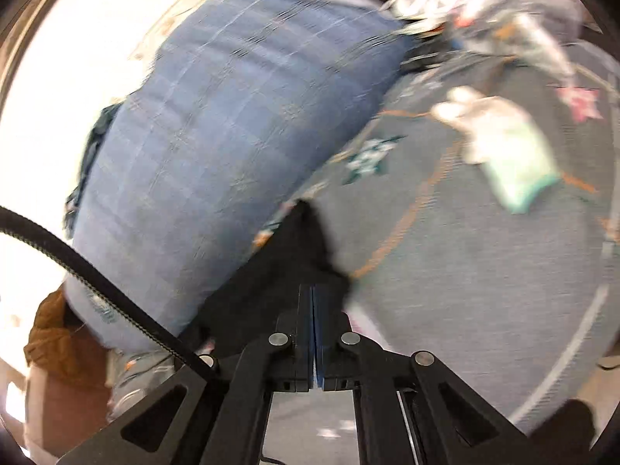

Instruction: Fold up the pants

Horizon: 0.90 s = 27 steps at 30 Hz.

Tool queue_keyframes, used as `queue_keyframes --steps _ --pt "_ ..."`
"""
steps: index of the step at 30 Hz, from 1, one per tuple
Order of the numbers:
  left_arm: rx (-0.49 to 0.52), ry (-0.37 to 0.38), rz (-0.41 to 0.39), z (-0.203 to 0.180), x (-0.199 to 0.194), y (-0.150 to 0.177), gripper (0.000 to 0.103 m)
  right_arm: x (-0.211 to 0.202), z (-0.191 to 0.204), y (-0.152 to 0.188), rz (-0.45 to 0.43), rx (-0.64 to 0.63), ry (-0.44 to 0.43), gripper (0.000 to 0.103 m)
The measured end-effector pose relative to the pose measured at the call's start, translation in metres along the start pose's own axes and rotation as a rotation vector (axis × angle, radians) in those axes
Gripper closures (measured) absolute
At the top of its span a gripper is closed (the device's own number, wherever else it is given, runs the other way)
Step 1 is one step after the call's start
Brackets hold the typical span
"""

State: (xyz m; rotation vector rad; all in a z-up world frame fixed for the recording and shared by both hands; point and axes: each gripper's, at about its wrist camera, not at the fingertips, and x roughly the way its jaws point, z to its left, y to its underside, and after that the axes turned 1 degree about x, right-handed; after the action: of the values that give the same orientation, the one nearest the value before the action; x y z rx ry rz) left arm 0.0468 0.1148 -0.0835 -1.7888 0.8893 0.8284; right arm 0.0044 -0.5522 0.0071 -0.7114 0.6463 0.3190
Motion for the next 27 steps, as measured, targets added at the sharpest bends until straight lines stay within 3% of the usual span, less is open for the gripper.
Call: queue_keyframes --steps 2,4,5,6,7,10,14,16,22,27 --pt "0.026 -0.086 0.019 0.003 0.016 0.004 0.088 0.001 -0.014 0.002 0.022 0.013 0.036 0.098" --pt "0.029 -0.114 0.028 0.009 0.021 0.005 0.085 0.001 -0.023 0.007 0.042 0.023 0.066 0.094" --pt "0.003 -0.084 0.043 0.015 0.021 0.004 0.08 0.003 -0.026 0.006 0.054 0.03 0.064 0.075" --pt "-0.02 -0.063 0.046 0.02 0.019 0.003 0.074 0.004 -0.026 0.007 0.056 0.039 0.064 0.063" --pt "-0.041 -0.053 0.039 0.026 0.015 0.001 0.073 0.005 -0.028 0.008 0.053 0.043 0.063 0.045" --pt "-0.031 -0.084 -0.016 0.03 -0.006 -0.005 0.073 0.011 -0.018 0.004 0.053 -0.008 0.057 0.043" --pt "0.036 -0.076 -0.086 0.013 -0.022 -0.03 0.055 0.038 0.029 0.0 0.089 -0.126 0.046 0.043" --pt "0.066 -0.085 -0.083 0.001 -0.015 -0.046 0.054 0.055 0.052 -0.005 0.11 -0.176 0.039 0.043" --pt "0.148 -0.068 -0.022 -0.033 0.051 -0.116 0.054 0.142 0.136 -0.019 0.276 -0.404 -0.028 0.044" --pt "0.105 -0.035 0.031 -0.037 0.122 -0.18 0.054 0.214 0.176 -0.026 0.374 -0.534 0.007 0.044"
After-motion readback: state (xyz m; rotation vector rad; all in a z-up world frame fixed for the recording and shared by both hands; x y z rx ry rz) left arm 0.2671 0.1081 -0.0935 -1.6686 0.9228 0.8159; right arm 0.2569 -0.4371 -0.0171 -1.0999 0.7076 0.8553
